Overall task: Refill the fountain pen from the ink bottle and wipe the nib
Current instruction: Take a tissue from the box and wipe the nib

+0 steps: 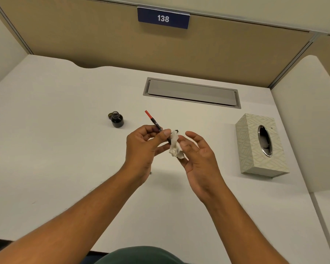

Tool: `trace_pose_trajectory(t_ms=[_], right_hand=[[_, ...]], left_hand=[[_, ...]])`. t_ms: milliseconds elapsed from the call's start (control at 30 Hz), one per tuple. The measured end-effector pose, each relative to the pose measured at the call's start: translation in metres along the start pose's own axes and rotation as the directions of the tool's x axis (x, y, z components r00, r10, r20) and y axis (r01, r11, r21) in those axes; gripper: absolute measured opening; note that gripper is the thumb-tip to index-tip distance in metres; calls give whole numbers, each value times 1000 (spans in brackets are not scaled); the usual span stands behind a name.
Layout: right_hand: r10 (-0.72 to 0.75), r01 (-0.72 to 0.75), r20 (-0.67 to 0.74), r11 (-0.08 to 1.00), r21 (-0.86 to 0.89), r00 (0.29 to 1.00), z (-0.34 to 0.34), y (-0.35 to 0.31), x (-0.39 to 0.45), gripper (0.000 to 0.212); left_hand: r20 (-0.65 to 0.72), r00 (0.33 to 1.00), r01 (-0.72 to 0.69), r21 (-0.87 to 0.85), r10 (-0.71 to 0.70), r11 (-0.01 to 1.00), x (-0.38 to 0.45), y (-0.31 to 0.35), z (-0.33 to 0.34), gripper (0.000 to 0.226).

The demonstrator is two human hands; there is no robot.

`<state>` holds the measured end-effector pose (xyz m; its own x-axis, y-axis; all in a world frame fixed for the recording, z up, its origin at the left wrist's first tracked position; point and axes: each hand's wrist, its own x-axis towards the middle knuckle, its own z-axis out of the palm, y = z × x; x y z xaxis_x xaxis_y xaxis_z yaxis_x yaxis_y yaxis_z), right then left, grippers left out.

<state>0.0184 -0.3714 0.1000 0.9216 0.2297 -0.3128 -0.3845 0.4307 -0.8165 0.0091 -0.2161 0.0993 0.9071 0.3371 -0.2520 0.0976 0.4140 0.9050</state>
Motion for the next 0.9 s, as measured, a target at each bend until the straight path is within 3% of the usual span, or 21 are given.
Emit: trace_pose_trajectory(t_ms=[200, 500, 600, 733, 900], right_hand=[[-144, 116, -48, 921, -372, 988, 5, 4, -8, 26], [-308, 234, -123, 879, -415, 943, 3, 6, -10, 26], [-190, 137, -128, 931, -339, 973, 1, 4, -9, 19], [64, -64, -59, 998, 11, 996, -1, 1, -5, 14], [184, -173, -32, 960, 219, 982, -2, 6, -2, 33]], left_hand=[[17, 1000, 7, -13, -7, 1000, -2, 3, 5, 14], [74, 993, 91, 25, -93, 996, -5, 2, 7, 9], [106, 989, 97, 21, -99, 995, -4, 4, 5, 6], [115, 991, 65, 40, -70, 997, -3, 6, 3, 11], [79, 997, 10, 2, -10, 1000, -1, 11, 2, 23]])
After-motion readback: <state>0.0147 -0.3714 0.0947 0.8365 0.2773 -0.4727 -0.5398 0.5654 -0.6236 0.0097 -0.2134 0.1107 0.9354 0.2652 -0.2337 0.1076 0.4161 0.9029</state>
